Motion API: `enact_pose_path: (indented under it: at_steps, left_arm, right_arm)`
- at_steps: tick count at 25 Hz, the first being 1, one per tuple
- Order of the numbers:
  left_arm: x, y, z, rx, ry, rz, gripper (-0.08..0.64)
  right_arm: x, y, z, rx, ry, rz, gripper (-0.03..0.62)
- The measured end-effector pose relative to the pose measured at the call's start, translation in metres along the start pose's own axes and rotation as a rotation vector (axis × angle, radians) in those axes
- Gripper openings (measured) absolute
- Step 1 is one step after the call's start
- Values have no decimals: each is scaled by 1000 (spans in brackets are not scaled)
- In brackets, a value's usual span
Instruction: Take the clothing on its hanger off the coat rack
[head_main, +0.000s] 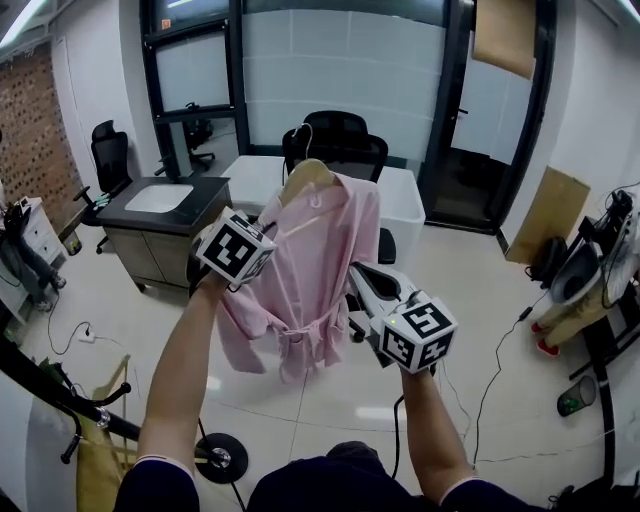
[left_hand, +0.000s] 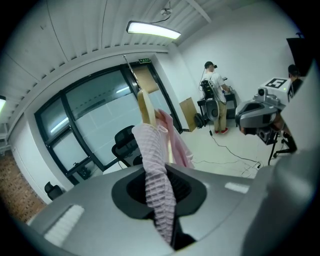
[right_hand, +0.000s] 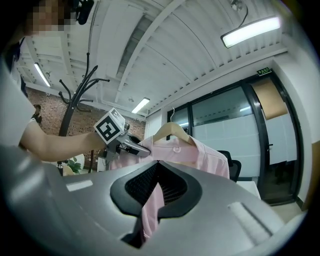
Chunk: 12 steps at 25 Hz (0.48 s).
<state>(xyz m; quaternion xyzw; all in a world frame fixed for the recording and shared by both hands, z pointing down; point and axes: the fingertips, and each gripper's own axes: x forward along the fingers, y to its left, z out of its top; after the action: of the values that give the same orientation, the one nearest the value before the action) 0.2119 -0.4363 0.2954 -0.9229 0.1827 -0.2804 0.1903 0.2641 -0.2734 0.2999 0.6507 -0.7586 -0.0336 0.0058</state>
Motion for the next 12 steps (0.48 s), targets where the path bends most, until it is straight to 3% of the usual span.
enact_pose_path:
  at_steps: [12]
  left_arm:
    - [118, 70, 27, -7, 20, 35, 35]
  right_arm:
    - [66, -112, -27, 15, 21, -9, 0]
